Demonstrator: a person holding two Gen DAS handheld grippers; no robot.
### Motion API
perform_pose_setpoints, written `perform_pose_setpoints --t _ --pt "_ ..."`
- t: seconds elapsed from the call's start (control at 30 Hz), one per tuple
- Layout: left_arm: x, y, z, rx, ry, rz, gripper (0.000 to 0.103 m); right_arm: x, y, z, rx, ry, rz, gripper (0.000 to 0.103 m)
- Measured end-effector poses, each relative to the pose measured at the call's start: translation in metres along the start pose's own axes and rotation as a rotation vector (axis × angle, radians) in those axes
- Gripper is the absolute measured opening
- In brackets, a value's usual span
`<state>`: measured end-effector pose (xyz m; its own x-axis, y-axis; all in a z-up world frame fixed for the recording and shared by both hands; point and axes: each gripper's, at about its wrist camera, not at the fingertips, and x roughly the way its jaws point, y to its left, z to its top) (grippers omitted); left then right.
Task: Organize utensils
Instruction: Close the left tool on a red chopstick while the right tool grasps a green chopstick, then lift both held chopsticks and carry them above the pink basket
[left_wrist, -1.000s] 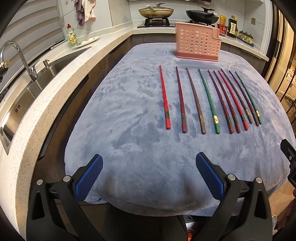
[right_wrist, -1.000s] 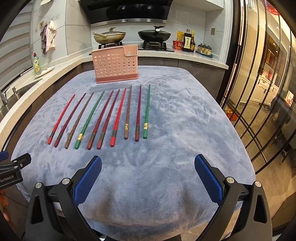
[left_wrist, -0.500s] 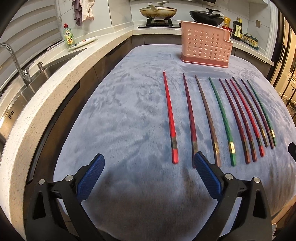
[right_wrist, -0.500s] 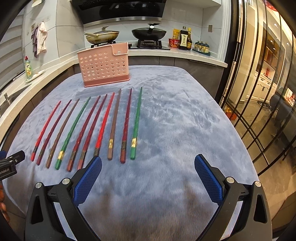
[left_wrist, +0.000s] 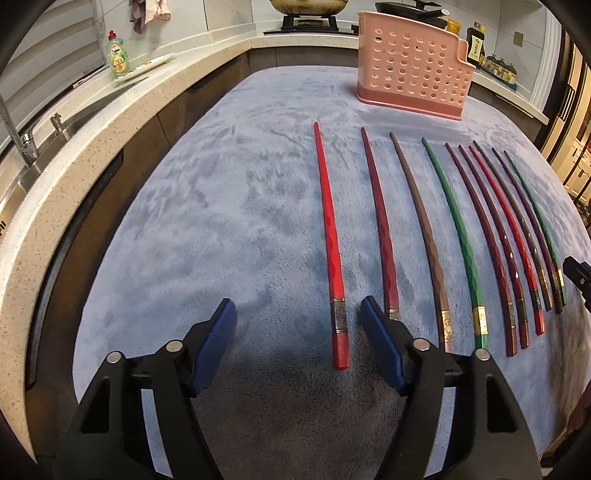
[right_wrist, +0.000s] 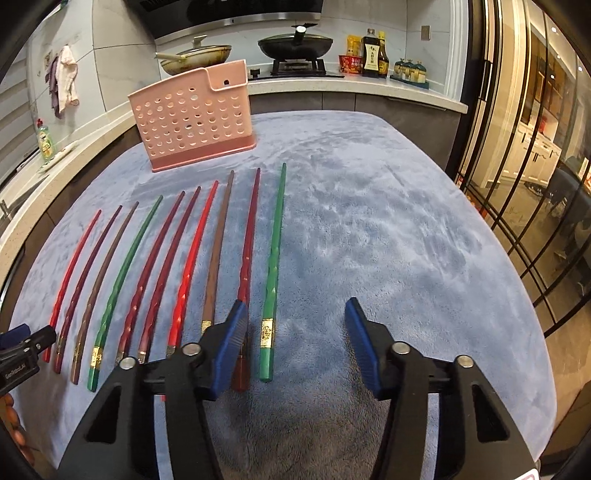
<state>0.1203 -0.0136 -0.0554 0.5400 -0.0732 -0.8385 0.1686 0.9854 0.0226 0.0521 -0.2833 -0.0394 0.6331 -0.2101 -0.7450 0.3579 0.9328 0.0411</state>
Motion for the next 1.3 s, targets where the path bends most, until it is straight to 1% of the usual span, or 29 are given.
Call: perform_pose_setpoints --t 0.07,0.13,0.3,0.43,0.5,0.53,0.57,0.6,0.8,0.97,1.13,1.3 --pt "0.002 -0.001 -0.001 -0.001 0.007 -0.010 0.059 0.005 0.000 -0.001 -0.002 0.013 0.003 0.041" --pt "0.002 -0.003 -0.001 0.003 0.004 -0.010 0.058 0.009 0.001 -0.003 -0.007 0.028 0.015 0.038" --pt "0.001 -0.005 -0.001 0.008 0.009 -0.037 0.045 0.010 0.002 -0.009 -0.021 0.037 0.023 0.033" --pt "-0.001 -0.006 -0.001 0.008 0.012 -0.057 0.030 0.009 0.000 -0.011 -0.026 0.038 0.024 0.027" --pt "-0.002 -0.007 -0.002 0.006 0.014 -0.067 0.017 0.008 -0.001 -0.012 -0.030 0.041 0.028 0.017" --pt "-0.002 -0.007 -0.002 0.005 0.016 -0.073 0.012 0.007 -0.001 -0.012 -0.032 0.043 0.029 0.015" --pt "-0.003 -0.007 -0.002 0.005 0.016 -0.080 0.011 0.007 -0.002 -0.012 -0.033 0.046 0.031 0.010" --pt "-0.004 -0.007 -0.002 0.005 0.016 -0.083 0.008 0.006 -0.003 -0.012 -0.032 0.048 0.033 0.008" --pt "-0.017 -0.004 -0.005 0.002 -0.002 -0.111 0.007 -0.008 -0.010 -0.014 -0.023 0.040 0.042 0.007" --pt "-0.036 0.002 -0.004 -0.007 -0.032 -0.118 0.007 -0.032 -0.017 -0.010 -0.008 0.004 0.053 0.007" --pt "-0.067 0.012 0.003 -0.020 -0.084 -0.127 0.007 -0.063 -0.024 0.007 0.012 -0.060 0.068 0.007" --pt "-0.103 0.024 0.023 -0.053 -0.161 -0.142 0.007 -0.092 -0.027 0.032 0.022 -0.137 0.081 0.007"
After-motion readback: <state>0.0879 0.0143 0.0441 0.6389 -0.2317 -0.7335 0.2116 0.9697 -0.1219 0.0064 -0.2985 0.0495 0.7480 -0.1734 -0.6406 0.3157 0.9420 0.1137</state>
